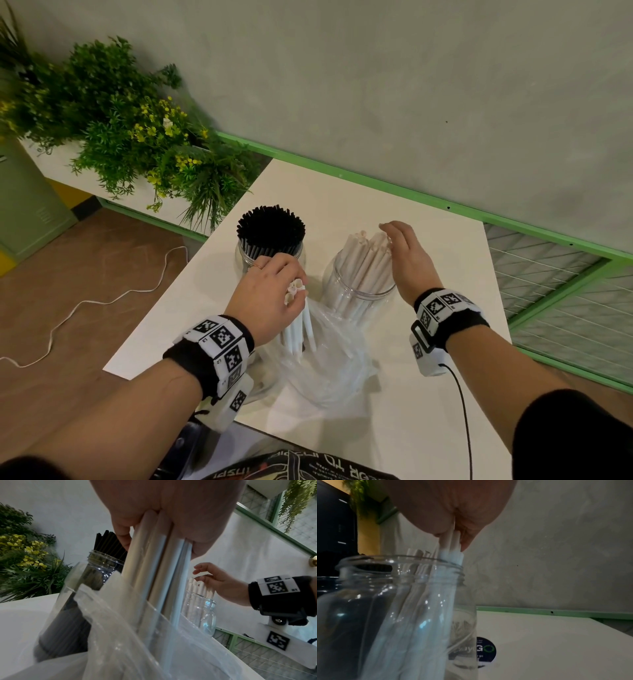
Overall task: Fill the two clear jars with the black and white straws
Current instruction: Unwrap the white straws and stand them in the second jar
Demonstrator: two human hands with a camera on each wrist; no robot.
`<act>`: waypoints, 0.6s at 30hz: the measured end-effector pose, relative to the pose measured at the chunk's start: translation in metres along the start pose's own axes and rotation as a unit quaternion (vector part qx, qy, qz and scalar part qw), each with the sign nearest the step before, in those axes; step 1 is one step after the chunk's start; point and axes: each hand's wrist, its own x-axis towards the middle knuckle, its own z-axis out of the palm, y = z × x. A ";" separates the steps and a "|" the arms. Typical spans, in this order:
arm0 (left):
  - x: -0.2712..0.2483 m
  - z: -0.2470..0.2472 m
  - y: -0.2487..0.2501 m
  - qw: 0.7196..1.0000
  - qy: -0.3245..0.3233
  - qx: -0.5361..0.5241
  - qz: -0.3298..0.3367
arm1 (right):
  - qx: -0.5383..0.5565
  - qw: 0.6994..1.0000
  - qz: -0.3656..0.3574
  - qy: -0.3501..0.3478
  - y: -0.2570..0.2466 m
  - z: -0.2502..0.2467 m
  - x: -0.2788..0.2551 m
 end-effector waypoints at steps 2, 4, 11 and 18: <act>0.000 0.000 0.000 1.000 -0.001 0.002 0.000 | -0.029 0.999 0.001 -0.043 0.002 -0.001 0.003; 0.000 0.001 0.001 1.000 -0.002 0.002 -0.001 | -0.075 0.993 -0.018 -0.085 0.006 0.003 0.004; 0.002 0.002 0.001 1.000 -0.006 0.006 -0.005 | -0.062 0.994 -0.021 -0.082 -0.005 0.014 0.018; 0.002 0.004 0.001 1.000 -0.001 0.010 -0.004 | -0.125 0.992 0.024 -0.020 -0.025 0.043 0.030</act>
